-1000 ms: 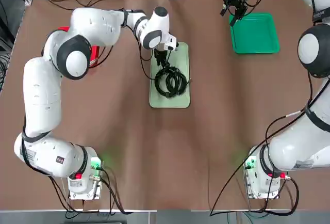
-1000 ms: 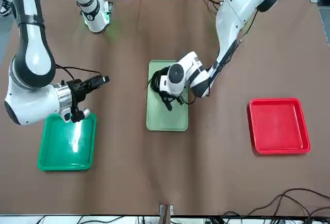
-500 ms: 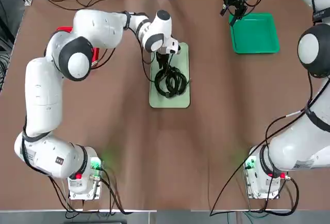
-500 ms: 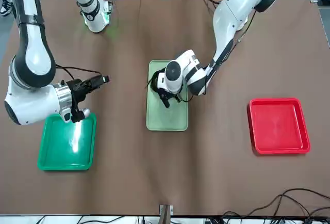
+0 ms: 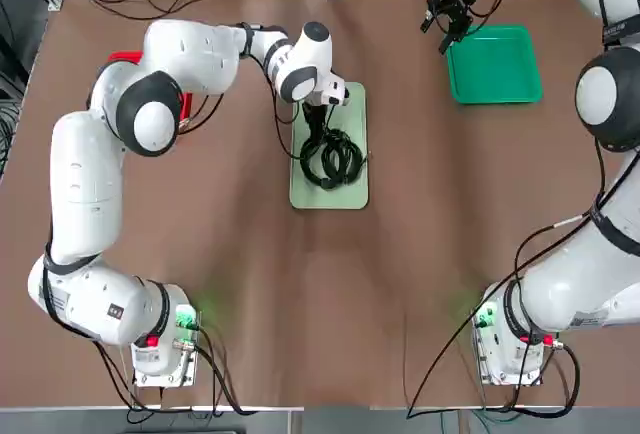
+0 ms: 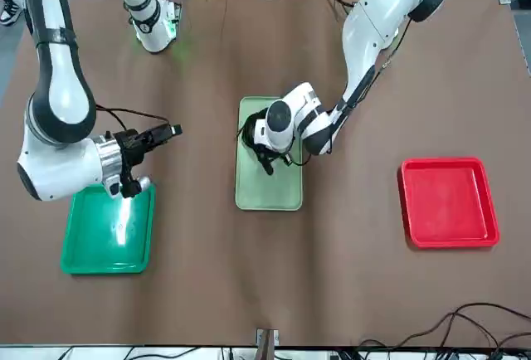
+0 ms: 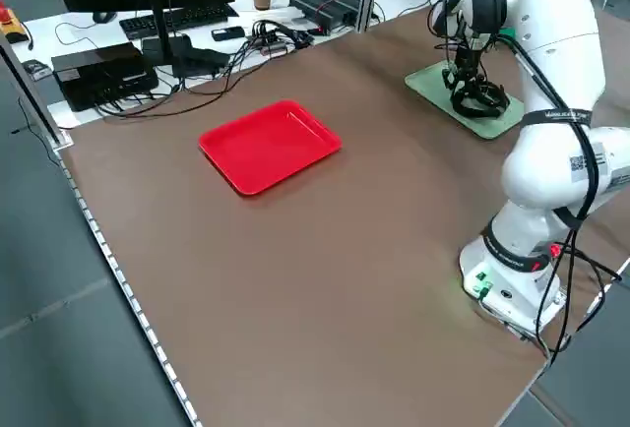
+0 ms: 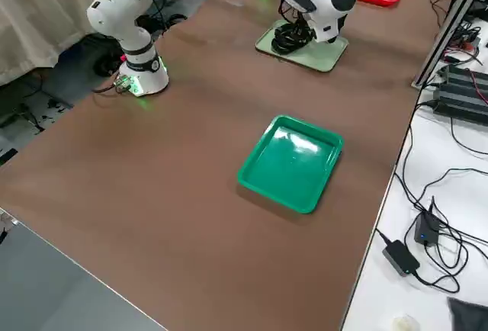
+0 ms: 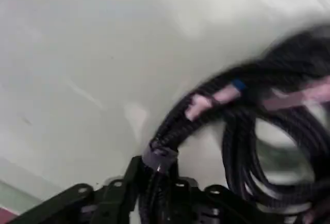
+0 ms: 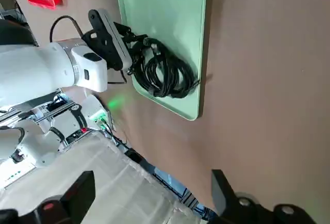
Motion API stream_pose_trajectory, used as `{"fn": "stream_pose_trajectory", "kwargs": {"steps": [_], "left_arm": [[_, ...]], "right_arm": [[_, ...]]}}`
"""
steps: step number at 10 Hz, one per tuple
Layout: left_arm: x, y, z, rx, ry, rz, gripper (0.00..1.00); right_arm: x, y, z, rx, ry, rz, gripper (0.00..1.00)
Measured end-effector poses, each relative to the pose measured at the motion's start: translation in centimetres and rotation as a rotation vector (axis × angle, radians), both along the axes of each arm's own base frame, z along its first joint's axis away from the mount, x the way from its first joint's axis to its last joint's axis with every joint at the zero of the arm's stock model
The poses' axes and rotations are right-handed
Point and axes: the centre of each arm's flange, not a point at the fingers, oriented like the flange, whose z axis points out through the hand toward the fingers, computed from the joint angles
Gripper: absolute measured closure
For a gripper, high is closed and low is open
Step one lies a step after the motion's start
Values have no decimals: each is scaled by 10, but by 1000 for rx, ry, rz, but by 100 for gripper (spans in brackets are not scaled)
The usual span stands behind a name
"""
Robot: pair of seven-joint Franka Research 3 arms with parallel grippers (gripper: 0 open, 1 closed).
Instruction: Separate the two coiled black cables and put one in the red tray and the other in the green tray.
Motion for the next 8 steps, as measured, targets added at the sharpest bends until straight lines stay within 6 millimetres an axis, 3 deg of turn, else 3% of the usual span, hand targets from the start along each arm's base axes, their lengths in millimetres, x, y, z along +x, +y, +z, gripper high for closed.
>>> {"fn": "stream_pose_trajectory", "kwargs": {"steps": [4,8], "left_arm": [[10,5,8,0,-18,49,78],[16,7,69,31,-75,26,79]], "right_arm": [[5,4,-19,74,-46,21,1],[5,14,-46,242,-45,-19,1]]}}
